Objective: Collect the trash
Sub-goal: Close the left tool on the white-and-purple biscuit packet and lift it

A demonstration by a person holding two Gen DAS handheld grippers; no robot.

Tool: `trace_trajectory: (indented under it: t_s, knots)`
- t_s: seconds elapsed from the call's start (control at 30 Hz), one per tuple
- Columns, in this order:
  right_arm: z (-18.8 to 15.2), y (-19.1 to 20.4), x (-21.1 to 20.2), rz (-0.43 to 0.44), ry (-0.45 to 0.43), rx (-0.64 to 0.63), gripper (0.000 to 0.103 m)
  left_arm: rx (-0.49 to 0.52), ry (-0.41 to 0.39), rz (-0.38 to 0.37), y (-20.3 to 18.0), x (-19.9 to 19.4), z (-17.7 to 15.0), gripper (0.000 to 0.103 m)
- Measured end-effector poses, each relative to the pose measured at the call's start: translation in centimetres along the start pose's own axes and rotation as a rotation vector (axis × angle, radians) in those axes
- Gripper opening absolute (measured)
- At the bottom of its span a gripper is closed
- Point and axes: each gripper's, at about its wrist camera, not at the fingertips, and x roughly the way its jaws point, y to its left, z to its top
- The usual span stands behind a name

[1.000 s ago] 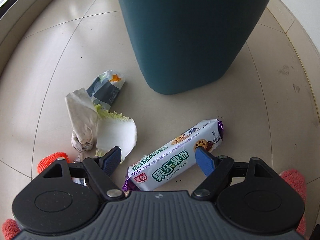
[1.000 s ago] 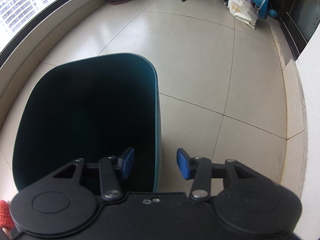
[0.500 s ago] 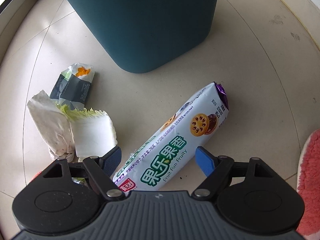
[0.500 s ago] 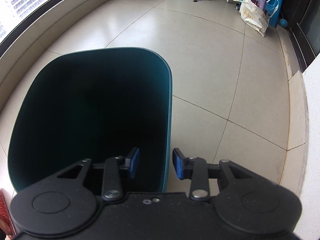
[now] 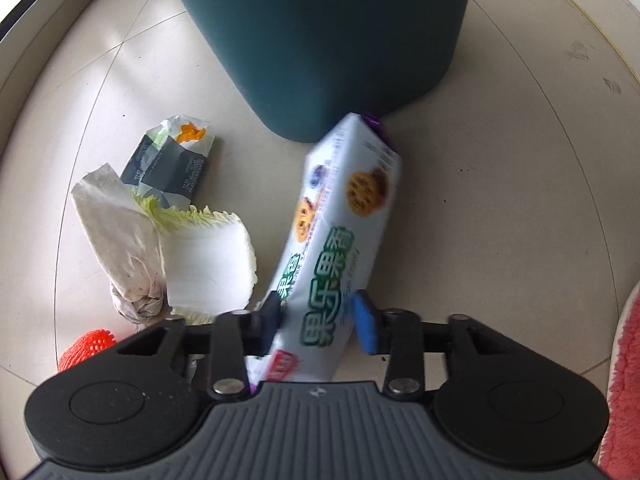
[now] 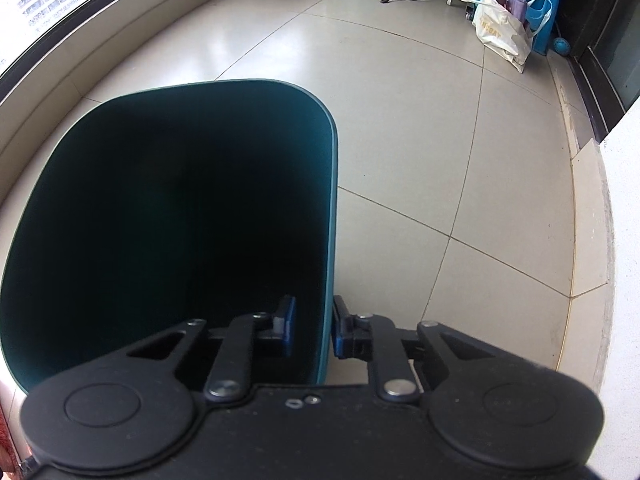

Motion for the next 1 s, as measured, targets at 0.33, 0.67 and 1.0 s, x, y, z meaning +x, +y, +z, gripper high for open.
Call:
trace_trajectory:
  t_s: [0.33,0.67,1.0]
  knots:
    - [-2.0,0.5,-1.1,-0.044,-0.027,-0.027,0.005,-0.112,0.015,0.012,1.3,-1.6,-0.3,0.011]
    - [-2.9,0.6,-1.4,-0.040,-0.050,0.001,0.006,-0.197,-0.007,-0.007,2.8,-5.0,-0.8,0.009]
    - [-3.2,-0.5,-1.1,-0.029,-0.072,-0.023,0.008,-0.280,-0.088,-0.002,5.4,-11.7,-0.6,0.006]
